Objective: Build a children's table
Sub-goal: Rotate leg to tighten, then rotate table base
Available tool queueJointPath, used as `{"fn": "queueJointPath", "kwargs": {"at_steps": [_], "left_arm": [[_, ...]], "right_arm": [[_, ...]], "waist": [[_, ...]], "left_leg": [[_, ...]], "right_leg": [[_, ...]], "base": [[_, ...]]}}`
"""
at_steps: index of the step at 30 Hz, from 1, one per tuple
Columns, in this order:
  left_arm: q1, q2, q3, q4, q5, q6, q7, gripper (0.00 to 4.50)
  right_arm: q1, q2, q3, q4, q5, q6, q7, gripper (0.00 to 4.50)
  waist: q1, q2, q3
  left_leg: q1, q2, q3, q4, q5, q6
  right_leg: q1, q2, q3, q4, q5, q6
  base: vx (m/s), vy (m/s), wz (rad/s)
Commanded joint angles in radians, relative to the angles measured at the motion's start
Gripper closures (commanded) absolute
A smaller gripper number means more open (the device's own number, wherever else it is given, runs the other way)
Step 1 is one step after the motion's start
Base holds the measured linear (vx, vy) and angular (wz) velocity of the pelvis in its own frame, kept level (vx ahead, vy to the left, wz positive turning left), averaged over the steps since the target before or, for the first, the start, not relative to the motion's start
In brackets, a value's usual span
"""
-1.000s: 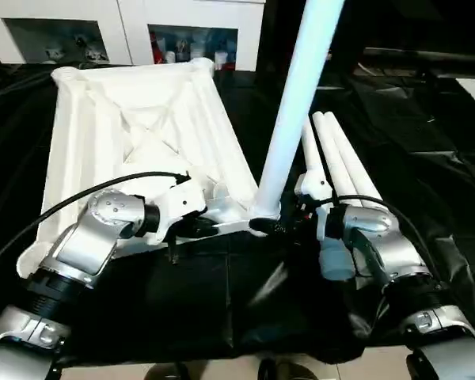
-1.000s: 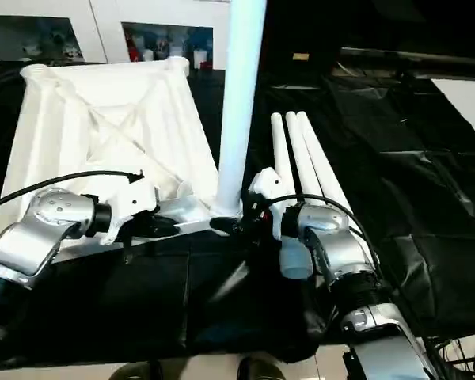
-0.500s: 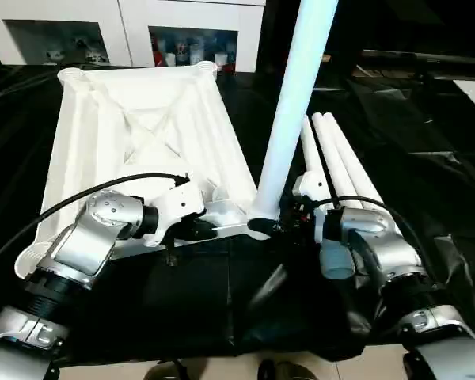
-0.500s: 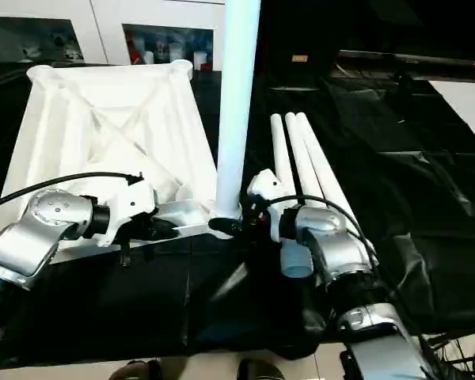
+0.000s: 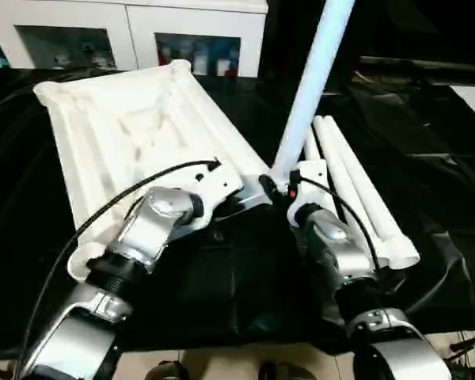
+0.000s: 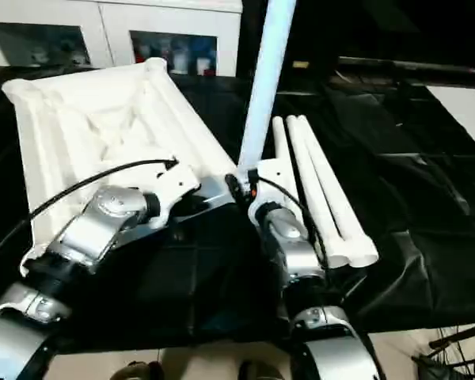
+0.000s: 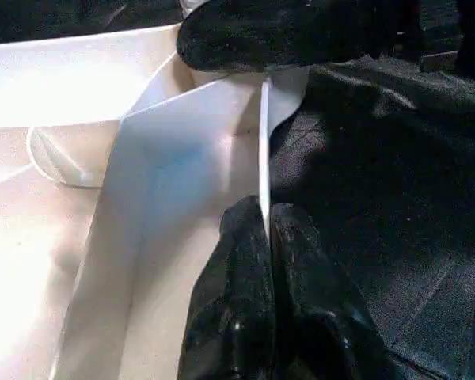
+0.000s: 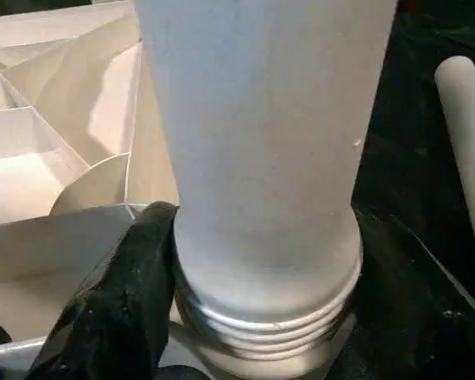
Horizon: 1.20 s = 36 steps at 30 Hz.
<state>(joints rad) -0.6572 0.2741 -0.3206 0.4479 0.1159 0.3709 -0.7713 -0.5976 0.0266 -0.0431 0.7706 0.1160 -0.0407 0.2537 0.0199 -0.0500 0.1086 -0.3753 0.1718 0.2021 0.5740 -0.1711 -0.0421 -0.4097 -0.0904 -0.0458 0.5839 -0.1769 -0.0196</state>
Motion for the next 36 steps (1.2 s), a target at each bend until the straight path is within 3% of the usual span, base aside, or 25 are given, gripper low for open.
{"fn": "queueJointPath", "kwargs": {"at_steps": [1,5,7,9,10,11,12,13,14,16,18,20,21,22,23,25,26,27,28,29,30,31,32,34,36], "left_arm": [[0.012,-0.014,-0.027,0.045,0.034,0.032,0.027,4.5],[0.016,-0.013,-0.024,0.038,0.029,0.035,0.021,4.5],[0.017,-0.016,-0.019,0.04,0.021,0.028,0.025,4.5],[0.022,-0.023,-0.009,0.032,0.015,-0.014,0.041,4.5],[0.022,-0.034,0.009,0.026,0.0,-0.01,0.055,4.5],[0.022,-0.038,0.014,0.022,-0.005,-0.015,0.06,4.5],[0.021,-0.043,0.023,0.016,-0.013,-0.026,0.064,4.22],[0.019,-0.051,0.046,-0.002,-0.031,-0.027,0.07,4.22],[0.019,-0.051,0.046,-0.002,-0.031,-0.027,0.07,4.06],[0.016,-0.066,0.096,-0.047,-0.076,0.001,0.077,3.95],[0.014,-0.07,0.141,-0.1,-0.109,0.033,0.088,3.74],[0.004,-0.049,0.2,-0.157,-0.13,0.052,0.112,3.6],[0.002,-0.039,0.215,-0.17,-0.134,0.053,0.116,3.56],[-0.012,0.012,0.265,-0.186,-0.119,0.062,0.158,3.56],[-0.013,0.017,0.268,-0.187,-0.118,0.061,0.16,3.5],[-0.022,0.096,0.325,-0.192,-0.083,0.068,0.208,3.29],[-0.023,0.103,0.33,-0.192,-0.079,0.068,0.213,3.23],[-0.022,0.122,0.346,-0.192,-0.068,0.065,0.229,3.2],[-0.02,0.15,0.363,-0.189,-0.052,0.063,0.248,3.16],[-0.008,0.198,0.379,-0.187,-0.029,0.068,0.263,3.16],[0.002,0.232,0.389,-0.186,-0.013,0.072,0.272,3.16],[0.013,0.256,0.4,-0.182,-0.003,0.079,0.279,3.16],[0.038,0.303,0.423,-0.172,0.012,0.098,0.292,3.16],[0.093,0.385,0.449,-0.14,0.038,0.103,0.314,3.16],[0.112,0.419,0.45,-0.117,0.057,0.1,0.327,3.16]], "right_arm": [[0.02,0.049,0.052,-0.029,0.013,-0.029,0.098,1.22],[0.034,0.047,0.051,-0.073,0.039,-0.032,0.131,0.99],[0.044,0.032,0.068,-0.12,0.025,-0.019,0.118,0.66],[0.075,-0.008,0.09,-0.241,0.007,0.037,0.105,0.54],[0.098,-0.026,0.093,-0.311,0.018,0.072,0.122,0.54],[0.109,-0.035,0.096,-0.341,0.024,0.086,0.133,0.54],[0.129,-0.051,0.1,-0.396,0.034,0.111,0.154,0.49],[0.169,-0.086,0.11,-0.494,0.054,0.154,0.201,0.49],[0.169,-0.086,0.11,-0.494,0.054,0.154,0.201,0.45],[0.207,-0.124,0.127,-0.572,0.07,0.187,0.248,0.45],[0.226,-0.147,0.144,-0.6,0.065,0.201,0.282,0.45],[0.231,-0.157,0.178,-0.601,0.053,0.202,0.318,0.45],[0.232,-0.158,0.188,-0.603,0.051,0.205,0.323,0.45],[0.214,-0.149,0.212,-0.577,0.025,0.21,0.317,0.45],[0.213,-0.148,0.213,-0.574,0.022,0.21,0.316,0.45],[0.187,-0.133,0.228,-0.536,-0.01,0.228,0.289,0.45],[0.187,-0.133,0.229,-0.539,-0.012,0.237,0.286,0.45],[0.186,-0.132,0.232,-0.544,-0.013,0.254,0.279,0.45],[0.18,-0.132,0.236,-0.539,-0.022,0.26,0.273,0.45],[0.173,-0.132,0.242,-0.534,-0.03,0.276,0.262,0.45],[0.168,-0.132,0.245,-0.527,-0.036,0.286,0.255,0.45],[0.163,-0.131,0.247,-0.518,-0.042,0.29,0.248,0.45],[0.154,-0.13,0.252,-0.501,-0.057,0.299,0.232,0.45],[0.141,-0.132,0.261,-0.47,-0.072,0.317,0.213,0.45],[0.138,-0.136,0.267,-0.464,-0.078,0.324,0.213,0.45]], "waist": [[-0.005,0.016,-0.061],[-0.004,0.014,-0.064],[-0.004,0.01,-0.067],[-0.001,0.006,-0.069],[-0.003,0.005,-0.077],[-0.002,0.005,-0.076],[0.002,0.003,-0.075],[0.0,-0.001,-0.075],[0.007,0.0,-0.078],[0.009,-0.004,-0.082],[0.012,-0.002,-0.084],[0.015,-0.008,-0.089],[0.014,-0.005,-0.085],[0.013,-0.01,-0.085],[0.013,-0.008,-0.085],[0.011,-0.025,-0.087],[0.01,-0.013,-0.084],[0.012,-0.02,-0.084],[0.015,-0.016,-0.086],[0.014,-0.032,-0.089],[0.017,-0.022,-0.089],[0.017,-0.021,-0.088],[0.018,-0.029,-0.091],[0.013,-0.032,-0.09],[0.017,-0.031,-0.091]], "left_leg": [[0.021,0.057,-0.034,-0.086,-0.365,-0.013],[0.015,0.057,-0.031,-0.085,-0.323,0.01],[0.015,0.057,-0.028,-0.082,-0.296,0.018],[0.011,0.056,-0.028,-0.08,-0.26,0.026],[0.012,0.057,-0.024,-0.074,-0.209,0.045],[0.007,0.055,-0.024,-0.073,-0.192,0.054],[0.008,0.058,-0.023,-0.071,-0.175,0.071],[0.007,0.057,-0.023,-0.071,-0.173,0.076],[0.009,0.058,-0.022,-0.067,-0.153,0.09],[0.007,0.056,-0.02,-0.063,-0.132,0.097],[0.007,0.058,-0.018,-0.059,-0.104,0.113],[0.004,0.058,-0.017,-0.055,-0.078,0.126],[0.002,0.057,-0.017,-0.055,-0.077,0.13],[0.001,0.056,-0.017,-0.054,-0.088,0.129],[0.001,0.056,-0.018,-0.054,-0.093,0.123],[-0.002,0.052,-0.019,-0.054,-0.103,0.107],[0.003,0.055,-0.02,-0.056,-0.112,0.088],[0.008,0.058,-0.019,-0.056,-0.117,0.072],[0.013,0.059,-0.018,-0.055,-0.116,0.067],[0.013,0.059,-0.017,-0.055,-0.103,0.061],[0.014,0.059,-0.019,-0.057,-0.097,0.052],[0.015,0.059,-0.018,-0.057,-0.096,0.046],[0.019,0.059,-0.017,-0.055,-0.086,0.033],[0.013,0.055,-0.019,-0.057,-0.087,0.018],[0.02,0.054,-0.017,-0.055,-0.1,0.009]], "right_leg": [[0.021,-0.055,0.043,-0.079,-0.367,-0.139],[0.03,-0.054,0.042,-0.072,-0.302,-0.168],[0.03,-0.053,0.043,-0.069,-0.278,-0.178],[0.036,-0.052,0.043,-0.067,-0.252,-0.178],[0.034,-0.05,0.042,-0.057,-0.182,-0.19],[0.04,-0.049,0.041,-0.055,-0.16,-0.194],[0.038,-0.051,0.042,-0.055,-0.141,-0.196],[0.039,-0.049,0.042,-0.054,-0.145,-0.198],[0.038,-0.052,0.042,-0.052,-0.129,-0.198],[0.045,-0.053,0.042,-0.047,-0.103,-0.213],[0.043,-0.053,0.041,-0.041,-0.054,-0.245],[0.045,-0.054,0.04,-0.036,-0.022,-0.261],[0.043,-0.052,0.04,-0.036,-0.023,-0.263],[0.043,-0.052,0.039,-0.037,-0.053,-0.254],[0.042,-0.051,0.039,-0.038,-0.072,-0.246],[0.042,-0.052,0.04,-0.038,-0.125,-0.219],[0.035,-0.05,0.041,-0.039,-0.153,-0.209],[0.032,-0.047,0.041,-0.038,-0.164,-0.2],[0.03,-0.047,0.042,-0.038,-0.155,-0.197],[0.029,-0.043,0.04,-0.033,-0.128,-0.194],[0.028,-0.042,0.041,-0.027,-0.114,-0.192],[0.026,-0.042,0.041,-0.028,-0.108,-0.191],[0.025,-0.041,0.04,-0.023,-0.084,-0.194],[0.029,-0.039,0.041,-0.019,-0.073,-0.183],[0.024,-0.039,0.042,-0.02,-0.071,-0.184]], "base": [[0.0,0.0,0.0],[0.0,0.0,0.0],[0.0,0.0,0.0],[0.0,0.0,0.0],[0.0,0.0,0.0],[0.0,0.0,0.0],[0.0,0.0,0.0],[0.0,0.0,0.0],[0.0,0.0,0.0],[0.0,0.0,0.0],[0.0,0.0,0.0],[0.0,0.0,0.0],[0.0,0.0,0.0],[0.0,0.0,0.0],[0.0,0.0,0.0],[0.0,0.0,0.0],[0.0,0.0,0.0],[0.0,0.0,0.0],[0.0,0.0,0.0],[0.0,0.0,0.0],[0.0,0.0,0.0],[0.0,0.0,0.0],[0.0,0.0,0.0],[0.0,0.0,0.0],[0.0,0.0,0.0]]}}
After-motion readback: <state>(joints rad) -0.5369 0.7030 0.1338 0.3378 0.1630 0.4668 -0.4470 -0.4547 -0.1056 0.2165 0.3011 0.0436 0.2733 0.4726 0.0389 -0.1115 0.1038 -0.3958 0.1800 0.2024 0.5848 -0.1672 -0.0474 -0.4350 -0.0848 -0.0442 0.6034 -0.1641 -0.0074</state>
